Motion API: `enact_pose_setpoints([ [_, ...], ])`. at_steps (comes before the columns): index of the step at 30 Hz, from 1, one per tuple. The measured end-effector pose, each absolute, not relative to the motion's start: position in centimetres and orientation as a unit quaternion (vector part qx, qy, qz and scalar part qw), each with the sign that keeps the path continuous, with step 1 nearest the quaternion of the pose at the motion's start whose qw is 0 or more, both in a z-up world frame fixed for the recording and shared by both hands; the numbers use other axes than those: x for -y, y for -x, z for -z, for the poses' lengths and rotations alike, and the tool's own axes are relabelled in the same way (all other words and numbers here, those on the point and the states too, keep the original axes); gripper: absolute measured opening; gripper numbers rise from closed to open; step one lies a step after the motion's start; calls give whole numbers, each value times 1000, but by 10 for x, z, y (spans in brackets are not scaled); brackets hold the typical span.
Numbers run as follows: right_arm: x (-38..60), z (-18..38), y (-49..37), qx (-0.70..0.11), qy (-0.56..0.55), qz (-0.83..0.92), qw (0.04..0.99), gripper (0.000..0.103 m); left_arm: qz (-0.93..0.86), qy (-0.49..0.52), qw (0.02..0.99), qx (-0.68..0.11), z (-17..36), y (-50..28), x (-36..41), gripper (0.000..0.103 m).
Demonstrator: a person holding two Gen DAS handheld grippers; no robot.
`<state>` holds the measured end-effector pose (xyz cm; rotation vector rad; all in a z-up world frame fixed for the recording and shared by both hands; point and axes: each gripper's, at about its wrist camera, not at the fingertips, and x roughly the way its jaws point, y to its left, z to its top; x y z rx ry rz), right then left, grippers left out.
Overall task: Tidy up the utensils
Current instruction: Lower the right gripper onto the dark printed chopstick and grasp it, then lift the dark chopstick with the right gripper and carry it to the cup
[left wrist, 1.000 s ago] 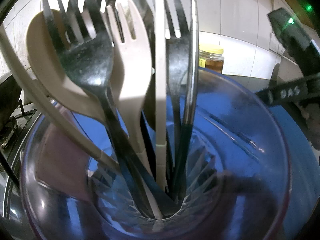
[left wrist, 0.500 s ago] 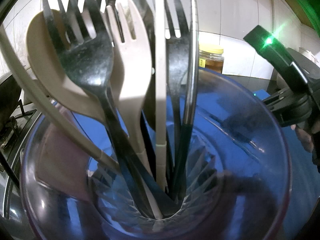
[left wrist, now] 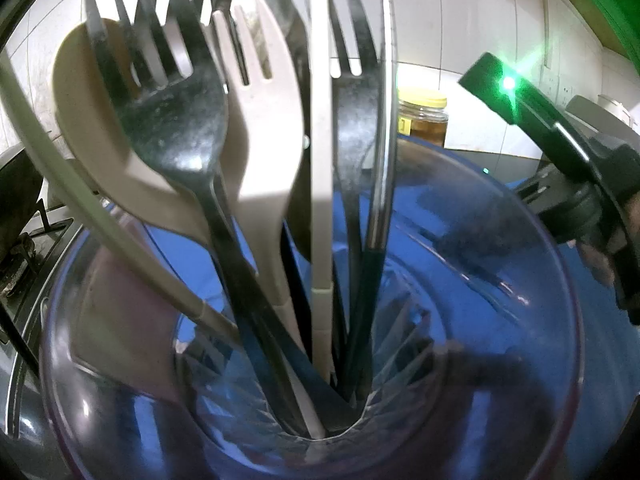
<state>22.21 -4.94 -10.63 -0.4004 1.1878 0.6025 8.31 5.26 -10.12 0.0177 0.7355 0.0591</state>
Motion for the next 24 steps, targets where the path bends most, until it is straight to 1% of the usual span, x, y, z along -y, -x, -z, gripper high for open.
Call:
enact_pose_setpoints([
  [8, 31, 106, -238, -587, 228, -289, 721, 23, -29, -9, 933, -359, 101, -83, -53, 80],
  [11, 24, 106, -244, -603, 242, -294, 701, 19, -29, -9, 933, -359, 101, -83, -53, 80],
  [12, 22, 106, -246, -607, 245, -295, 696, 16, -29, -9, 933, -359, 102, -83, -53, 80],
  [13, 19, 106, -247, -609, 248, -294, 694, 9, -29, -9, 933, -359, 102, -83, -53, 80],
  [14, 18, 106, -249, -613, 247, -293, 691, 9, -29, -9, 933, -359, 102, -83, -53, 80],
  [17, 18, 106, -252, -616, 234, -291, 693, 8, -29, -9, 933, -359, 102, -83, -53, 80],
  [24, 49, 98, -249, -600, 134, -294, 732, 8, -29, -9, 933, -359, 101, -83, -53, 80],
])
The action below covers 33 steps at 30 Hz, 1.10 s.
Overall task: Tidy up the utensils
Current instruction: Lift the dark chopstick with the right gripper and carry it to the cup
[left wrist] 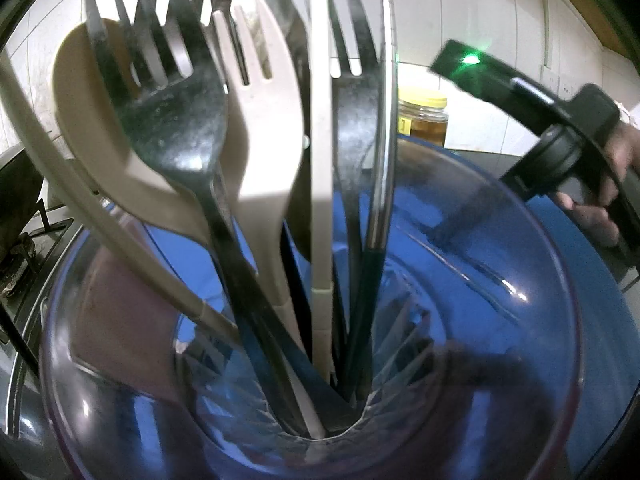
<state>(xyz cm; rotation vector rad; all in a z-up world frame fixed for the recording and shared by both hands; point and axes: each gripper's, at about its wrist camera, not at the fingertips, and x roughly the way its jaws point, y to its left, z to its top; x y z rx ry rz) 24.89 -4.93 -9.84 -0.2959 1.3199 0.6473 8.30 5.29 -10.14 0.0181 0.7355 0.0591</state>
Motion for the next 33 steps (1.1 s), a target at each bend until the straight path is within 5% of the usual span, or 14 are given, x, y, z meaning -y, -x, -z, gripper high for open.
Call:
enact_pose_setpoints([
  [33, 104, -10, -135, -371, -16, -336, 865, 8, -29, -9, 933, -360, 101, -83, -53, 80],
])
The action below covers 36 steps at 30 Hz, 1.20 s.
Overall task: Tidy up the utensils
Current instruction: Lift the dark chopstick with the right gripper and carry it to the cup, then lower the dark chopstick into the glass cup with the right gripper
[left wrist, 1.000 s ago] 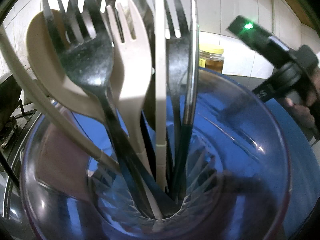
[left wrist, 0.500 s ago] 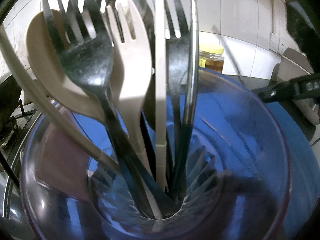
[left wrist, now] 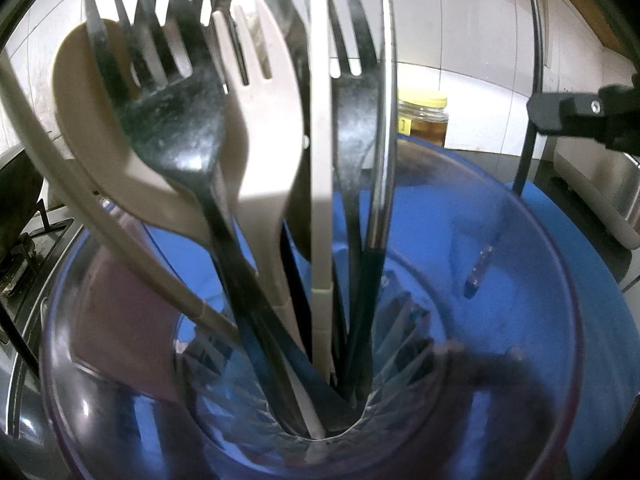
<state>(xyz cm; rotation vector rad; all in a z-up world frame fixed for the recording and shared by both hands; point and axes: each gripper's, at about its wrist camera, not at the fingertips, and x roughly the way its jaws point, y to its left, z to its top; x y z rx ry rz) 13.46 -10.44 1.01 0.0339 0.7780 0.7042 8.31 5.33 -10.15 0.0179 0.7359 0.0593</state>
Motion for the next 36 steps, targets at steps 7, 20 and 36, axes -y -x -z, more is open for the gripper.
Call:
enact_pose_setpoints([
  [7, 100, -27, -128, -355, -18, -348, 868, 8, -29, -9, 933, -360, 102, -83, -54, 80],
  [20, 94, -51, -118, -334, -23, -367, 868, 8, -29, -9, 933, -359, 102, -83, -54, 80],
  [36, 84, -85, -107, -297, -30, -396, 868, 8, -29, -9, 933, -359, 102, -83, -54, 80],
])
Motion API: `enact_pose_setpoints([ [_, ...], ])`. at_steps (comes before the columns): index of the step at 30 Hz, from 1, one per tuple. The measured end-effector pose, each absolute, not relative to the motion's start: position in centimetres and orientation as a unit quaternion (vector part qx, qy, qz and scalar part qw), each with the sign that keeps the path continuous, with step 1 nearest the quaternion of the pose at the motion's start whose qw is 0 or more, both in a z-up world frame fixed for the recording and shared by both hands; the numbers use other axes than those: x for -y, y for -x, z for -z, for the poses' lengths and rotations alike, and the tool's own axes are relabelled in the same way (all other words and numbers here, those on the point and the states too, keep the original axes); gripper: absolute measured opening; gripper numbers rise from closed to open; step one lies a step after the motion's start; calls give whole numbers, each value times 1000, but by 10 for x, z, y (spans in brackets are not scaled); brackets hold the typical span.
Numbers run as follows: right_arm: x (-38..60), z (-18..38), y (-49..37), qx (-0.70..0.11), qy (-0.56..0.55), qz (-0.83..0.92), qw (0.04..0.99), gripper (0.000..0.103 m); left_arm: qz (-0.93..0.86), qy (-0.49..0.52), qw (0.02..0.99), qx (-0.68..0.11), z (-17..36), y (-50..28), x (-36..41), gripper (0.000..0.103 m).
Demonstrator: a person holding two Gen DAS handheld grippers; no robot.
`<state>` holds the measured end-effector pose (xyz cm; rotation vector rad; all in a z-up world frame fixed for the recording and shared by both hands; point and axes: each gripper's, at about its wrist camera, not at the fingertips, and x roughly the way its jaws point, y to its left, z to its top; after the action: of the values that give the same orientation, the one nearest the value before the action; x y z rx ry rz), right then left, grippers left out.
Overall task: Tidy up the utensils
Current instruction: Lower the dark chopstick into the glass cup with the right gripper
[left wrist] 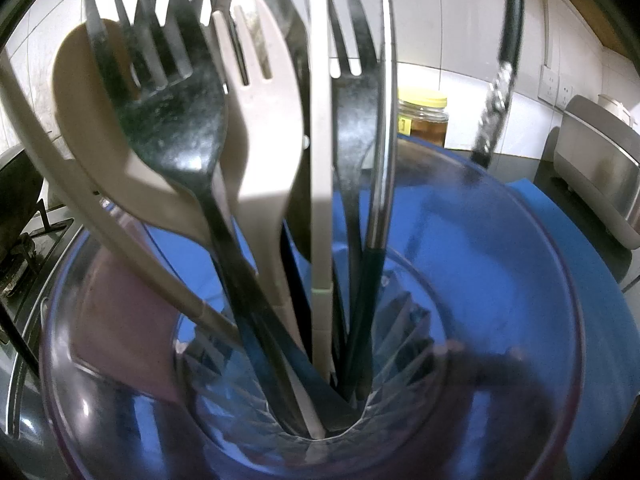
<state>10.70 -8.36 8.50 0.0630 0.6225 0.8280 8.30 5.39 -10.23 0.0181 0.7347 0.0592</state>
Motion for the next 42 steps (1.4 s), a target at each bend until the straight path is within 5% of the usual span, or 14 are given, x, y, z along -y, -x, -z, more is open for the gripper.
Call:
enact_pose_setpoints([
  [42, 32, -45, -114, -376, 40, -435, 817, 8, -29, -9, 933, -359, 102, -83, -54, 80],
])
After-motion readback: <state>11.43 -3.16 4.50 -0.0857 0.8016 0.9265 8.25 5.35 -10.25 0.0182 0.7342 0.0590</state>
